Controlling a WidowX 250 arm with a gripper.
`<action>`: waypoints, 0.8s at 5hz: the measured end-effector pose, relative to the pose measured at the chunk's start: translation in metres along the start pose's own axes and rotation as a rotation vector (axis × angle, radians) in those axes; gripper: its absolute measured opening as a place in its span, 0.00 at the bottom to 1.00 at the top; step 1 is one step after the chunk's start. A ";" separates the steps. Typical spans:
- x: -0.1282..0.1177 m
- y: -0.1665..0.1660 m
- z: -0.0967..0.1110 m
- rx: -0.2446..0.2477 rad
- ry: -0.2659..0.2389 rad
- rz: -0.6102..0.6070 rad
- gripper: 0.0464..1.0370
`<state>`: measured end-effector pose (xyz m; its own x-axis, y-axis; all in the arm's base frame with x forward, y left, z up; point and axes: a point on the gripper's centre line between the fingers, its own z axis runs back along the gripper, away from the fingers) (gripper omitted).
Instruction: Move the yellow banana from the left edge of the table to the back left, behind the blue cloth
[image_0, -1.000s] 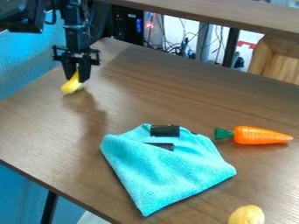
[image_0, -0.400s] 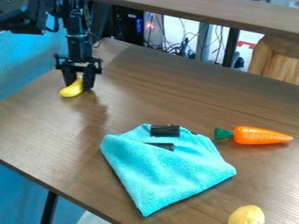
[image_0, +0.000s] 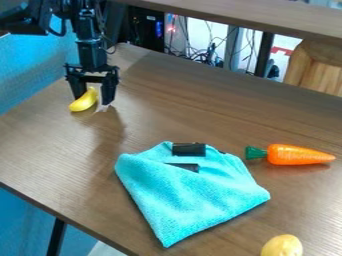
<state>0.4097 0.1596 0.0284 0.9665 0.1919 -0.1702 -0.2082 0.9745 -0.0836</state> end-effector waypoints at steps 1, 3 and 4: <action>-0.002 0.002 0.016 0.026 -0.035 -0.034 0.96; -0.042 -0.010 0.069 0.173 -0.089 -0.167 0.96; -0.075 -0.039 0.085 0.145 -0.127 -0.310 0.96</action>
<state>0.3583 0.1167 0.1275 0.9932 -0.1116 -0.0345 0.1126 0.9932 0.0297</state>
